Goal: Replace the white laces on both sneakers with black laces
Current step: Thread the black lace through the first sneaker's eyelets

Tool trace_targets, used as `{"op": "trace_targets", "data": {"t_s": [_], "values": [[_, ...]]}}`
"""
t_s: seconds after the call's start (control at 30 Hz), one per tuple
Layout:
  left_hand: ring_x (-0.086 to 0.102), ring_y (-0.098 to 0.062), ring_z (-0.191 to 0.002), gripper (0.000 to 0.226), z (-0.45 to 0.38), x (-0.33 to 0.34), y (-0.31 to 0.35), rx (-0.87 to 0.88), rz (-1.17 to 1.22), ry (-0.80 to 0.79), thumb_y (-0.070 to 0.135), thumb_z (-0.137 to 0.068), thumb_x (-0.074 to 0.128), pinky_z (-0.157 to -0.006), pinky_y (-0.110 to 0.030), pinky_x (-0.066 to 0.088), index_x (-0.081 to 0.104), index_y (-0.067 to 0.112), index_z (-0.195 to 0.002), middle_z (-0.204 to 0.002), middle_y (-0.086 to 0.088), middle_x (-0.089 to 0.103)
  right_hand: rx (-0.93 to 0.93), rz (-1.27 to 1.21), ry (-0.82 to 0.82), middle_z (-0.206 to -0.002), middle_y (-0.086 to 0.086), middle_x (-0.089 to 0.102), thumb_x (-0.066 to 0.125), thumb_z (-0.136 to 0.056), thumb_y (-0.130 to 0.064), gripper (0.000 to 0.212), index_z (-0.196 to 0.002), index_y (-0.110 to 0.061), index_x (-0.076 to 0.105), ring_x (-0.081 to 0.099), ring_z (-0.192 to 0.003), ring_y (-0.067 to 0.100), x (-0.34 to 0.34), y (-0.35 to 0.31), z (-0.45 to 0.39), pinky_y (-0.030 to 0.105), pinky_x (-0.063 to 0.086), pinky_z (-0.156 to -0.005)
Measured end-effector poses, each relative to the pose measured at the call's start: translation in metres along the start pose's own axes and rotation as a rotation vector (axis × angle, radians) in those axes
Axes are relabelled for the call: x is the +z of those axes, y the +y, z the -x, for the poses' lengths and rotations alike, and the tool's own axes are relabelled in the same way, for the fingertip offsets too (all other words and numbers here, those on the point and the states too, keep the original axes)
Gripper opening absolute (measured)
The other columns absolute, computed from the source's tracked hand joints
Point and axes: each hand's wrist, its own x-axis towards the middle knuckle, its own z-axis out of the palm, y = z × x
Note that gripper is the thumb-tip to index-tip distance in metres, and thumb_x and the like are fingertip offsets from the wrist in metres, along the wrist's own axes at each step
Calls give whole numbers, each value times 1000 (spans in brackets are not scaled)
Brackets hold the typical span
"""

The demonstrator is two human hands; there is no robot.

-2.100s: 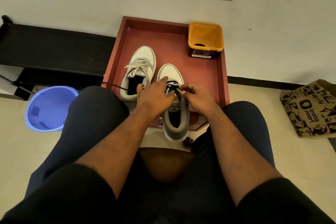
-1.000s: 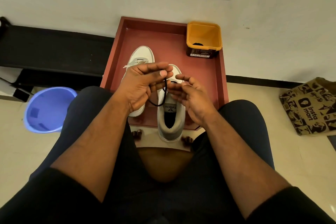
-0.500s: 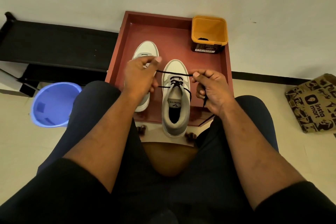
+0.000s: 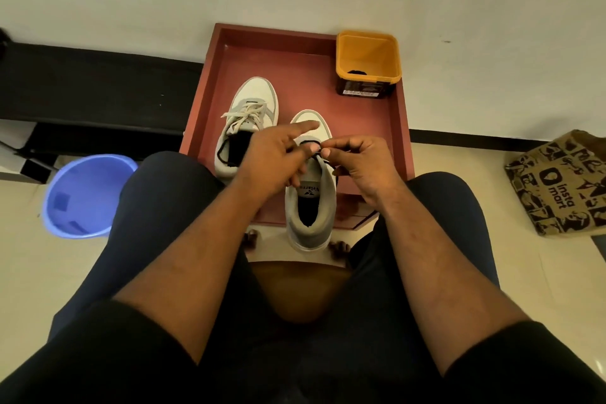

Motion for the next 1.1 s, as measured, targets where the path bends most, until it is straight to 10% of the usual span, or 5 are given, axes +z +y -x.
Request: {"op": "trace_targets", "data": {"t_s": [0.2,0.47,1.1], "values": [[58,-5,-45,6,-7,7,-9,37,-50,24,11,-89,68,-48,-16,46,72,15,-88,-64,-1,64,59,-187,-5,-68,5,68,74,-77,-1,10,-86,-3,69,64,-61,14,-3,0,-1,24,55,-59],[60,-11,-110,44,-10,11,-15,234,-168,74,9,-81,75,-92,-28,53,66,17,-122,-121,1,59,63,-182,-31,-70,11,71,73,-80,-1,11,-88,-3,66,66,-59,19,-1,-7,-1,27,57,-58],[64,-3,-79,10,-12,18,-34,261,-158,162,10,-84,72,-76,-20,53,76,13,-93,-84,6,69,31,237,143,-65,5,69,63,-89,-43,40,-80,-4,69,60,-54,12,-3,6,-5,28,52,-54]]}}
